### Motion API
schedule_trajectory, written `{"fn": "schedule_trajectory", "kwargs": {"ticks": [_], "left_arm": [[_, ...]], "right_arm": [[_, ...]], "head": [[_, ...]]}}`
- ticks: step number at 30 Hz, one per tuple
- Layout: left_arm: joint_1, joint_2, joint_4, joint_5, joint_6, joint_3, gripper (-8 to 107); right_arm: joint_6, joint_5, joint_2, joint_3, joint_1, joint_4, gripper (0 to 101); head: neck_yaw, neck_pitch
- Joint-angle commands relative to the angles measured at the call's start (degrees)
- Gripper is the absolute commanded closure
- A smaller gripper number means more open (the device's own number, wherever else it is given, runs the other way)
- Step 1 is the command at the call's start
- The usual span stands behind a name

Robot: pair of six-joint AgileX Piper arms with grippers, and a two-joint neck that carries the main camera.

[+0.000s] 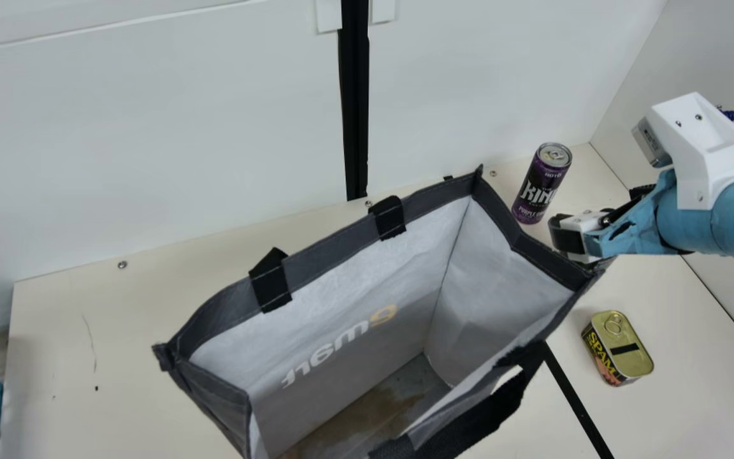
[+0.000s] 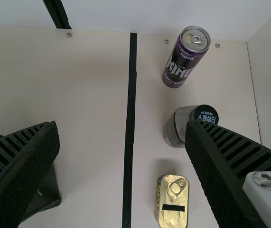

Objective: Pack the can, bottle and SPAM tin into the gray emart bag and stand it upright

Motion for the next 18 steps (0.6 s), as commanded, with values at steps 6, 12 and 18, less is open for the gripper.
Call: {"fn": "schedule_trajectory", "kwargs": {"ticks": [6, 12, 18], "left_arm": [[-3.34, 2.66, -0.99, 1.15, 1.45, -4.38, 9], [-8.21, 4.9, -0.25, 1.15, 0.89, -7.51, 9], [-13.0, 7.0, 0.9, 1.15, 0.55, -10.23, 9]], "right_arm": [[0.0, 0.0, 0.0, 0.0, 0.0, 0.0, 6], [0.0, 0.0, 0.0, 0.0, 0.0, 0.0, 6], [0.0, 0.0, 0.0, 0.0, 0.0, 0.0, 6]], "head": [[-0.05, -1.3], [-0.05, -1.3], [-0.05, -1.3]]}}
